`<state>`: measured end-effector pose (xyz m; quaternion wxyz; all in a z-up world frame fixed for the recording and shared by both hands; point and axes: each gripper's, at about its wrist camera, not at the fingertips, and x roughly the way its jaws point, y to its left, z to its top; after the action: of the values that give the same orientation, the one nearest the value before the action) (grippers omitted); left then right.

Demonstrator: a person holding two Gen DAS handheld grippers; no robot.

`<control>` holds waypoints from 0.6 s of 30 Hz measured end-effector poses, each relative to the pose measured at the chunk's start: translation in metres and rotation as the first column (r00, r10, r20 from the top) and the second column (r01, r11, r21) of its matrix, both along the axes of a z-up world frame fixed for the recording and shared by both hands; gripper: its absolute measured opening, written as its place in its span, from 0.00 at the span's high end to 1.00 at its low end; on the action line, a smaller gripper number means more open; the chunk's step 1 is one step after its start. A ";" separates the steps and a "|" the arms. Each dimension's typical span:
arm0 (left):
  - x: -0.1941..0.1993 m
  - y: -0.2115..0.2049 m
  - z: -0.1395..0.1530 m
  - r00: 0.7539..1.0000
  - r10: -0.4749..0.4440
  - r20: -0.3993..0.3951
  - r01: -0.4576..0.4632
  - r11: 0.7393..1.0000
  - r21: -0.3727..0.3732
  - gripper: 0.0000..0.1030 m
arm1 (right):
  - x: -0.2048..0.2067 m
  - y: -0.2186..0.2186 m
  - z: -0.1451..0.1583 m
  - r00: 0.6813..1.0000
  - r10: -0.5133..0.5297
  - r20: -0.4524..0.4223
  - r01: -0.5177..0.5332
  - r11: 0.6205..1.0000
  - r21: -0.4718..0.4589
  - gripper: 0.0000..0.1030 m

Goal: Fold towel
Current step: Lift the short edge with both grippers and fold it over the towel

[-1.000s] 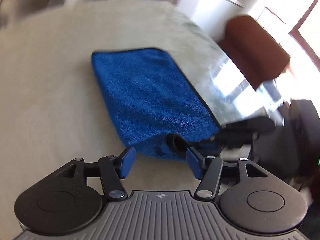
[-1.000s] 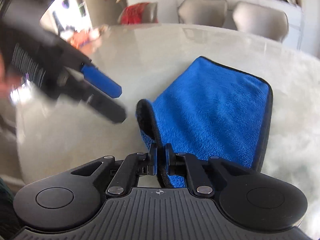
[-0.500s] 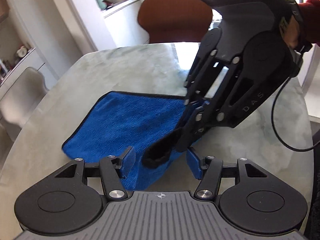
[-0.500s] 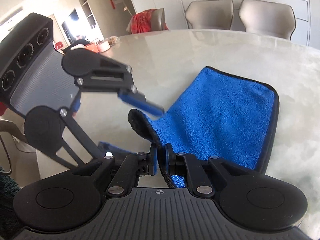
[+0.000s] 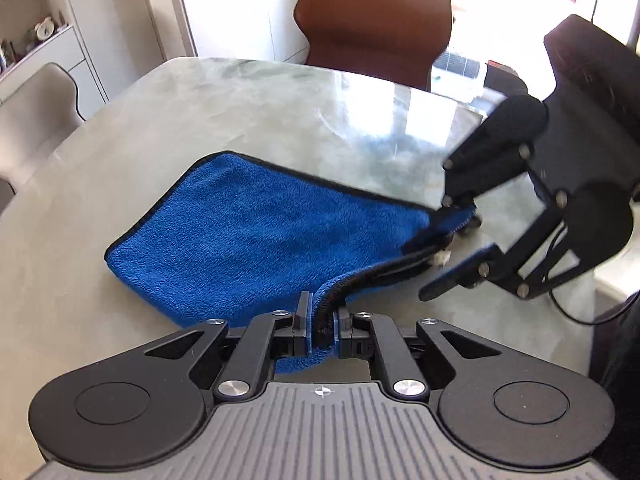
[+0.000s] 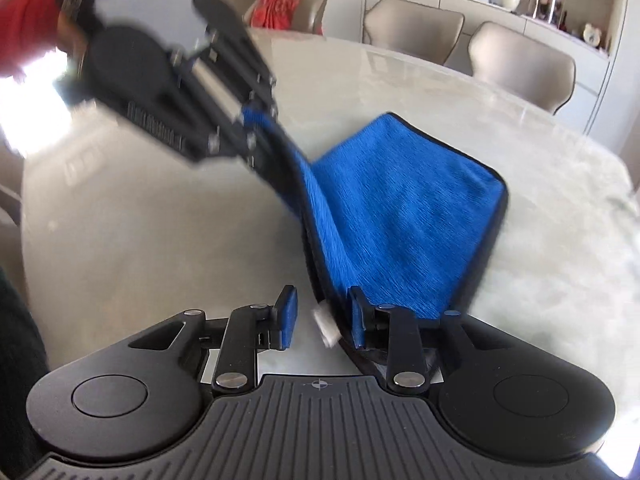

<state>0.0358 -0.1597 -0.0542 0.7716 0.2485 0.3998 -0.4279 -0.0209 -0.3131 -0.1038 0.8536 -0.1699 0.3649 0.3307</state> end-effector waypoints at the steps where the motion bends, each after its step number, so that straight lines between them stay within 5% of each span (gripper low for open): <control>1: -0.001 0.000 0.000 1.000 0.002 0.001 -0.002 1.000 -0.002 0.92 | -0.001 0.001 -0.002 1.000 -0.005 0.013 0.005 1.000 -0.028 0.72; 6: 0.010 0.000 0.000 0.999 0.028 -0.019 -0.029 0.999 -0.019 0.92 | -0.001 0.007 -0.016 0.997 -0.008 0.079 0.022 0.984 -0.174 0.73; 9: 0.008 0.004 -0.002 0.998 0.045 -0.036 -0.045 0.999 -0.018 0.92 | -0.001 0.002 -0.012 0.998 -0.038 0.059 0.047 0.987 -0.154 0.90; 18: 0.027 0.024 0.013 0.979 0.199 0.035 -0.196 0.978 -0.066 0.90 | 0.054 -0.024 0.045 0.990 -0.126 0.059 0.124 0.992 0.024 0.91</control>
<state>0.0631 -0.1357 -0.0413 0.8258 0.1921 0.3928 -0.3563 0.0327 -0.3374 -0.0590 0.8849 -0.1481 0.3456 0.2749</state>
